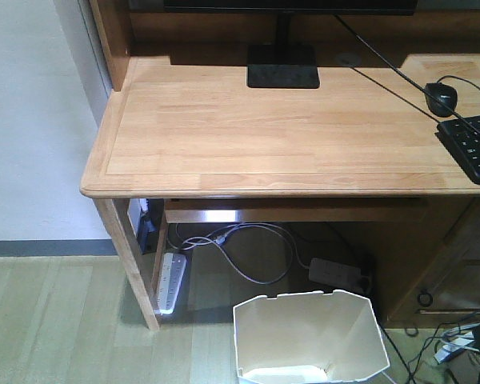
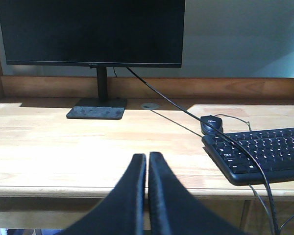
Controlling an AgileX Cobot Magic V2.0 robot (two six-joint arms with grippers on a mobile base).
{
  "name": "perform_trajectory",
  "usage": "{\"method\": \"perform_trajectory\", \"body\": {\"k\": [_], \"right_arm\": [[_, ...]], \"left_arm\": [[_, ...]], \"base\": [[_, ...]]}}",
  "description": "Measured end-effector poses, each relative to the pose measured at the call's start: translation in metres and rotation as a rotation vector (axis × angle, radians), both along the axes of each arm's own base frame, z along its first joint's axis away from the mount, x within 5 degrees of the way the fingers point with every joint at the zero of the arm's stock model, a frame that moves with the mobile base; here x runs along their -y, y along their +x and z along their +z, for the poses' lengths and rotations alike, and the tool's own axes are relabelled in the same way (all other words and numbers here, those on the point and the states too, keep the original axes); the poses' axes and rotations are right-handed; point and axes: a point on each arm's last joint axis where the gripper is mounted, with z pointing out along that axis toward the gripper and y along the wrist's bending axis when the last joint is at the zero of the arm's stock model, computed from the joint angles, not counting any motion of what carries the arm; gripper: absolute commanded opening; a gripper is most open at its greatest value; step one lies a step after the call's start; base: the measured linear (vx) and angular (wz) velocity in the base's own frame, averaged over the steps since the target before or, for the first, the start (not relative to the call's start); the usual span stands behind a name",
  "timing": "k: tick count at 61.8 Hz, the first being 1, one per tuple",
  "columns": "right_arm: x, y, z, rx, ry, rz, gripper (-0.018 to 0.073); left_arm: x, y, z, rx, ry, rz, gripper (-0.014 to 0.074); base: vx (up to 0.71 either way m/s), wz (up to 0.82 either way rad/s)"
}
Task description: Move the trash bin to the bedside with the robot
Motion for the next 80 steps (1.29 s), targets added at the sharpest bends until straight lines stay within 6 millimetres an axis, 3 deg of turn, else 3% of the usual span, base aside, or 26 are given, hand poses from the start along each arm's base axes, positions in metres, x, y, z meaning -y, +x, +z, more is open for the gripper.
{"method": "perform_trajectory", "body": {"k": [68, 80], "right_arm": [[0.0001, 0.0, 0.0, 0.0, -0.006, 0.0, -0.0011], [-0.0004, 0.0, 0.0074, 0.081, 0.003, 0.005, -0.0011]], "left_arm": [[0.0, 0.0, -0.0001, -0.001, 0.0, 0.0, -0.0006], [0.0, 0.0, -0.0001, -0.001, 0.0, 0.0, -0.0006]], "base": [[0.0, 0.0], [0.0, 0.0]]}}
